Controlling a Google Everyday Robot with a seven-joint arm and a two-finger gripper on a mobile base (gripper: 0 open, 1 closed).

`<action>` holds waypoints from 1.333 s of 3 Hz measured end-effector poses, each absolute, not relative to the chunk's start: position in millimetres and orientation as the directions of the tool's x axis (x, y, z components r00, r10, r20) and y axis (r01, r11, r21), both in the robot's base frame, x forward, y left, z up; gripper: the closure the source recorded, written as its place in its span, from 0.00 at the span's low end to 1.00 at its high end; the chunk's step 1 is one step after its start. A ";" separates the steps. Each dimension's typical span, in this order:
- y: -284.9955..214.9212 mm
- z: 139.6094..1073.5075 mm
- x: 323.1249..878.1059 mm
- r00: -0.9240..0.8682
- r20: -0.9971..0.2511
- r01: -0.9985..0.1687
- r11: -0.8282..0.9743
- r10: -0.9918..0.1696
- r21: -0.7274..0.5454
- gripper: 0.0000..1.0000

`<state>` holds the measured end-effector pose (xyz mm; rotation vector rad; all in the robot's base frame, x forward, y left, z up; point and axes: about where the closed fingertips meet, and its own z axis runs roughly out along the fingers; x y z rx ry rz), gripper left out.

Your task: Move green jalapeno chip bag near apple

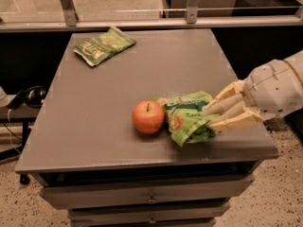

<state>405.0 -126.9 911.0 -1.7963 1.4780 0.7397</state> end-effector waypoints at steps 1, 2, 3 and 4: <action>-130.2 911.4 404.6 0.189 -0.775 -0.982 -0.102 -0.603 -0.160 0.13; -140.6 915.2 404.4 0.183 -0.768 -0.982 -0.079 -0.614 -0.171 0.00; -155.9 923.4 410.1 0.185 -0.757 -0.979 -0.052 -0.627 -0.197 0.00; -176.3 934.9 430.3 0.170 -0.747 -0.976 -0.005 -0.643 -0.217 0.00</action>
Offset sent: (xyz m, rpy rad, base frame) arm -0.0018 -0.0312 0.0085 -0.0300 -0.0339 -0.0776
